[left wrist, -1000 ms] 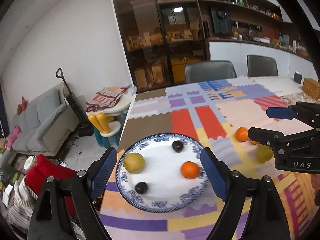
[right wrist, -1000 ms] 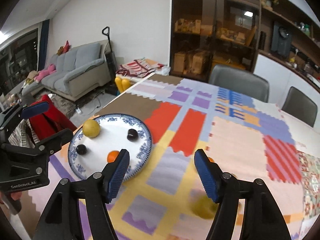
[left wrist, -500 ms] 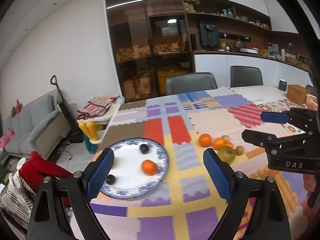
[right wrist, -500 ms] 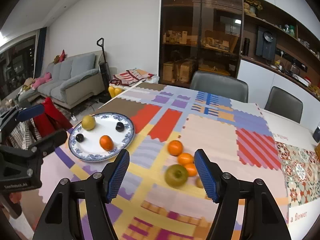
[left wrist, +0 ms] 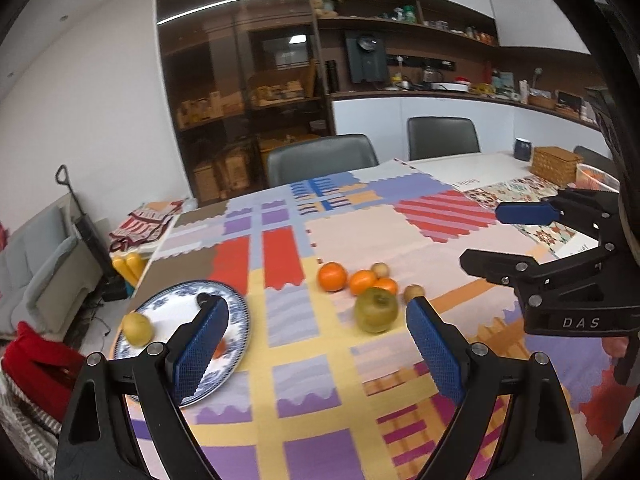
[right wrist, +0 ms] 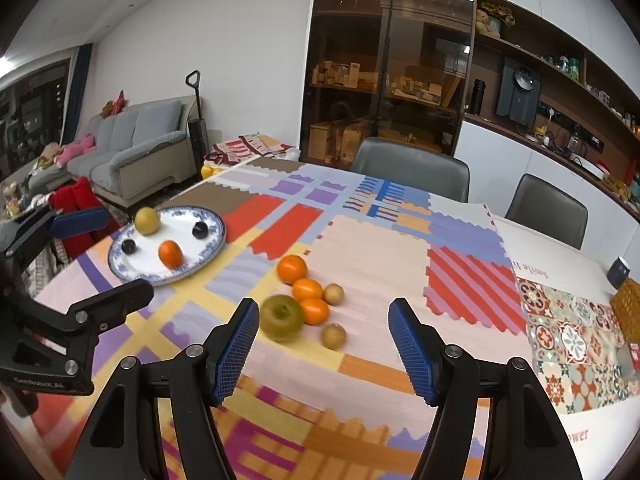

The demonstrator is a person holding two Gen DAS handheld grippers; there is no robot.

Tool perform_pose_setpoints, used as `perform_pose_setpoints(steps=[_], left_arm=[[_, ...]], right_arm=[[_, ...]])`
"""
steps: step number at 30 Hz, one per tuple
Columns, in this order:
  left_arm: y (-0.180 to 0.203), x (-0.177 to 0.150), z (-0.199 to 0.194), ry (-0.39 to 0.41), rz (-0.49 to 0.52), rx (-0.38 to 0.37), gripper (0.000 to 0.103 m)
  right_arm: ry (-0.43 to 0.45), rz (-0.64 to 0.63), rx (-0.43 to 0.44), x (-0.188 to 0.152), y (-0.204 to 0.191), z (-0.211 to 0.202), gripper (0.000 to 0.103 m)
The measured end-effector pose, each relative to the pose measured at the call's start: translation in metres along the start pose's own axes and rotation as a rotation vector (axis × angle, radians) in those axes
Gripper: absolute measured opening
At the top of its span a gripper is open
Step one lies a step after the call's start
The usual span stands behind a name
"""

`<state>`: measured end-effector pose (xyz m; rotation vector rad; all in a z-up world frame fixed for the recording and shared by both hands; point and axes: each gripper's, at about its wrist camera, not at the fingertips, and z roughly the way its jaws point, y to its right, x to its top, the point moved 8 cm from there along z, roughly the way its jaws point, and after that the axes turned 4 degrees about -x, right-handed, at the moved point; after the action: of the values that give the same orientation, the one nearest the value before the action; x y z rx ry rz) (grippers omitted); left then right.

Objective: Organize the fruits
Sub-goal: 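Grasp the green apple with the left tool while the right tool grasps a potato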

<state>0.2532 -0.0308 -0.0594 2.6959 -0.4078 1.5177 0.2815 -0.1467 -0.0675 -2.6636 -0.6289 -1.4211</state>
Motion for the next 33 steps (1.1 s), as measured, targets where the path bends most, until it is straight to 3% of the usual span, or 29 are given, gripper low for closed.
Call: perform_pose_setpoints(steps=[10, 18, 33], left_arm=[[0.026, -0.013, 0.043, -0.084, 0.043, -0.081, 0.082], [0.03, -0.024, 0.077, -0.153, 0.033, -0.141, 0.075], [0.039, -0.036, 0.122, -0.226, 0.078, -0.217, 0.063]], right_arm=[[-0.031, -0.046, 0.039, -0.022, 0.015, 0.024, 0.068], [-0.113, -0.047, 0.088, -0.037, 0.016, 0.056, 0.067], [-0.199, -0.072, 0.195, -0.052, 0.009, 0.107, 0.047]])
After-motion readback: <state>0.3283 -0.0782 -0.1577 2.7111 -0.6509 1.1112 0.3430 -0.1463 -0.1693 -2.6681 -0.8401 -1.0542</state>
